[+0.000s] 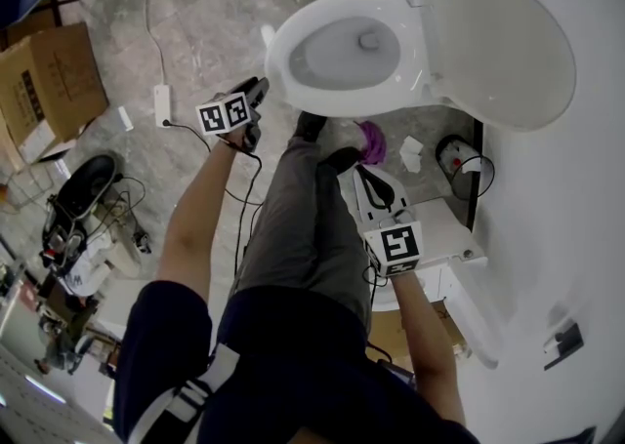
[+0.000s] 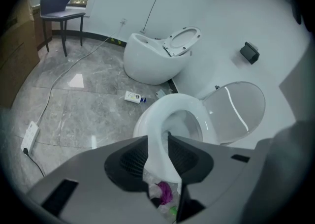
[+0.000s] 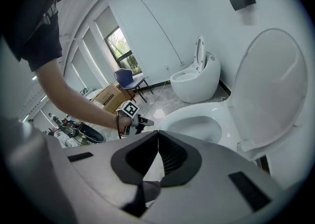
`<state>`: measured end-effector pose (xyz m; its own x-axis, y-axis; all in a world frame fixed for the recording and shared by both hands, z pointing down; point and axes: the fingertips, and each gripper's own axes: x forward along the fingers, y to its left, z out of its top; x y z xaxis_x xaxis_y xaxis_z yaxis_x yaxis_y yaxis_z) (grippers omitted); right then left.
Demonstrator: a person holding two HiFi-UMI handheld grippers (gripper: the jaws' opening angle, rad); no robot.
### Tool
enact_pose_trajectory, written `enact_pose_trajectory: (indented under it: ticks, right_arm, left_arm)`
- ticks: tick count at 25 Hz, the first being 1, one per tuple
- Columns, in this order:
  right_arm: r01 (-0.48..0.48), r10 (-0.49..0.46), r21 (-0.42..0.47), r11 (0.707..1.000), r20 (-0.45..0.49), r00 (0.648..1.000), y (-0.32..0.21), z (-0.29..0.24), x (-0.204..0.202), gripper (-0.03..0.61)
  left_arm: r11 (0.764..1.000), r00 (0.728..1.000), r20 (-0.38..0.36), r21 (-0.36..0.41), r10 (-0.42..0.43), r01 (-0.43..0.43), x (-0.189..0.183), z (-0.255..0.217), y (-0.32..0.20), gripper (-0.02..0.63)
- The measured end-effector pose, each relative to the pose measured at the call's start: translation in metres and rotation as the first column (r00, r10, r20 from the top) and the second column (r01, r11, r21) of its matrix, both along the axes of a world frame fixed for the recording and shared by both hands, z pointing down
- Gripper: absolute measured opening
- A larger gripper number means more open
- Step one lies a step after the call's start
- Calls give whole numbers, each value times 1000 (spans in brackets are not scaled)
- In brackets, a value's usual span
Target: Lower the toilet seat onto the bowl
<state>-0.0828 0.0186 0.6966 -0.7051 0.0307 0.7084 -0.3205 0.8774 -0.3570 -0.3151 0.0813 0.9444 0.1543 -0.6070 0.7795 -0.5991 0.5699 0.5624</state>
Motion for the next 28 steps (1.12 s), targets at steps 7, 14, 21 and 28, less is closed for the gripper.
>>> enact_pose_trajectory:
  ticks: [7,14,21,28]
  right_arm:
    - [6,-6,14,1000,19,1000,4,-18,-3,20]
    - [0,-1,27,1000,35,999,7,-38,-2,20]
    - [-7,4,54,999,50,999,5,-56,1,20]
    - [-32,24,90,995,89,996,-4,-86,3,20]
  left_arm:
    - [998,999,41,65,17,-19,2,-48,-3,132]
    - [991,989,135,105,66,-81,6,-97,-1,75]
    - [981,975,200,145,98,-128,5,-138,-4,38]
    - [958,935,332,203,126,-201,12,-201,-18,25]
